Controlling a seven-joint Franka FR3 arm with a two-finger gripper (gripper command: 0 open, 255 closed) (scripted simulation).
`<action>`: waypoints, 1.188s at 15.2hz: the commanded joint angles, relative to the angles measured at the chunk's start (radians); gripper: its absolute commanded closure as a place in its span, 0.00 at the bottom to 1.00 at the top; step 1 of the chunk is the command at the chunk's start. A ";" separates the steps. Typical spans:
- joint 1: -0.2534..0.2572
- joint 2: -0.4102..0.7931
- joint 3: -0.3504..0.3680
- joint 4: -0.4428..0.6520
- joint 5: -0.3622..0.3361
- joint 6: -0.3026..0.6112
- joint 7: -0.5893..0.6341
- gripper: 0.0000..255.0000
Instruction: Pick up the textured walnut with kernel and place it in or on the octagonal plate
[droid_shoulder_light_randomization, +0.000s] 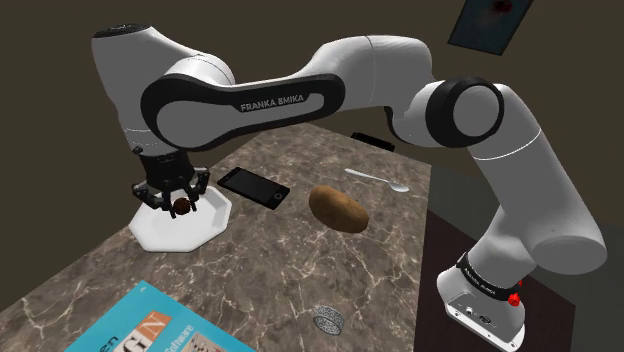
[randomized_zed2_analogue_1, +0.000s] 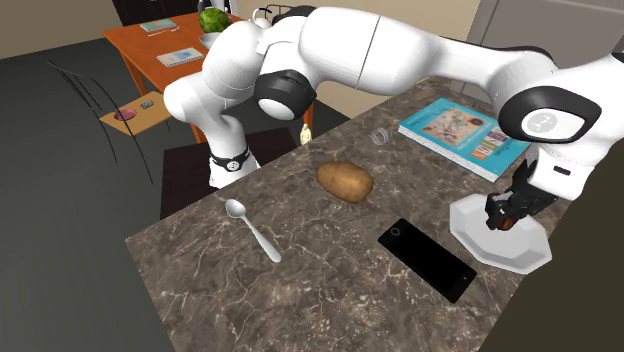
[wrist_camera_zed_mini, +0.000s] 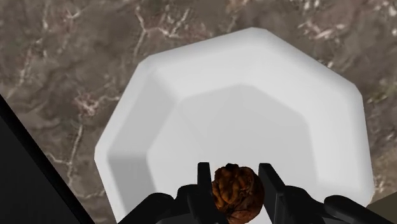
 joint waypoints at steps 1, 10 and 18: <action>0.000 0.000 0.000 0.000 0.000 0.000 0.000 0.00; 0.058 0.016 -0.005 0.177 0.004 -0.139 -0.031 0.00; 0.058 0.016 -0.005 0.178 0.004 -0.139 -0.031 0.00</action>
